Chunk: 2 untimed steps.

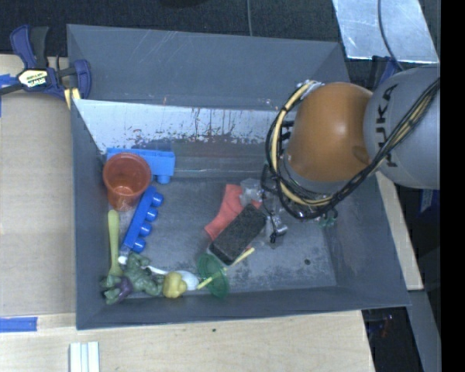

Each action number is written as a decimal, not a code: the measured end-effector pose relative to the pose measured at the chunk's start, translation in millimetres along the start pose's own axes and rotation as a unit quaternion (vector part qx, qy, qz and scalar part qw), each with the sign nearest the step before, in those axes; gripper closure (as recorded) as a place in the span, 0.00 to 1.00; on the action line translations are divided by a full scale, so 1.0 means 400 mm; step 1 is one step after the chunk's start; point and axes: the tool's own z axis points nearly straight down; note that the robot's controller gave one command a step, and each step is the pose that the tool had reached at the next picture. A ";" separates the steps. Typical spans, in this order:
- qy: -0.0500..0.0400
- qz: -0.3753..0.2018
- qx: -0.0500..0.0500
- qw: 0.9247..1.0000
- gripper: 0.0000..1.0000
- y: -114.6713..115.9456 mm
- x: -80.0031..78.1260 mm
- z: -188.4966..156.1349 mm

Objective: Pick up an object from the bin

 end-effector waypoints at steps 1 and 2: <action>-0.001 -0.001 0.000 1.000 1.00 -0.066 -0.024 0.022; -0.003 -0.068 0.001 0.998 1.00 -0.042 -0.077 0.089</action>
Offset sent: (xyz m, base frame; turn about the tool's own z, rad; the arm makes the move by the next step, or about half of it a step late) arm 0.0429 0.0185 -0.0532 -0.2093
